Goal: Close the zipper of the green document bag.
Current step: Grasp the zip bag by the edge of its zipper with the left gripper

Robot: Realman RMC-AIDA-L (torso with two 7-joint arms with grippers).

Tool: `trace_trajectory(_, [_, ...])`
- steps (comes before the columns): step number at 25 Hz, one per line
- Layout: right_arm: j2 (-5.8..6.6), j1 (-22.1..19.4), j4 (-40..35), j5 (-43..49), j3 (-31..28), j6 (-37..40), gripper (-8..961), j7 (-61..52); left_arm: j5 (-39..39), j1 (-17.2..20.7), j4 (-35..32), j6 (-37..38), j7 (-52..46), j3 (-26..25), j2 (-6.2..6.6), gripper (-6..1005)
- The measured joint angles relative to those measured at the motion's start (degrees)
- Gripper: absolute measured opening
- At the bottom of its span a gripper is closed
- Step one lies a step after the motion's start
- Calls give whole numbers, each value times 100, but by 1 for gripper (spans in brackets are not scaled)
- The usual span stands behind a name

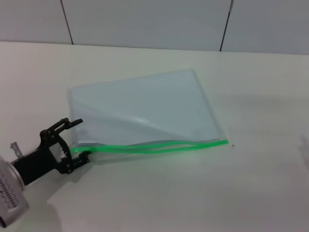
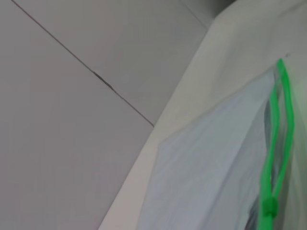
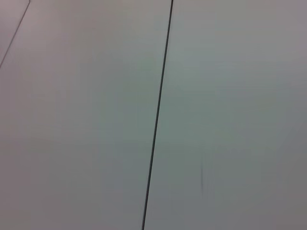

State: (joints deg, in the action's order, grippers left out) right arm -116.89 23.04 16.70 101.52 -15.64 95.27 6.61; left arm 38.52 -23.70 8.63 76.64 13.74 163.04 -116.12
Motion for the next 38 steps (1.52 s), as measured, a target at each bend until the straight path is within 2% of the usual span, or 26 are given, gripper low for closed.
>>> trace_trajectory(6, [0, 13, 3, 4, 8, 0, 668, -2, -57, -216, -28, -128, 39, 61, 4, 746])
trace_trajectory(21, [0, 51, 46, 8, 81, 8, 662, -2, -217, -367, -46, -324, 50, 57, -4, 655])
trace_trajectory(27, [0, 68, 28, 9, 222, 13, 660, -2, -194, -419, -53, -342, 8, 34, -9, 423])
trace_trajectory(31, [10, 185, -56, 9, 534, 8, 658, 7, -184, -425, -81, -350, 3, 19, -6, 204])
trace_trajectory(38, [19, 421, -277, 9, 1123, 2, 655, -4, -181, -452, -92, -352, -7, 22, 1, 148])
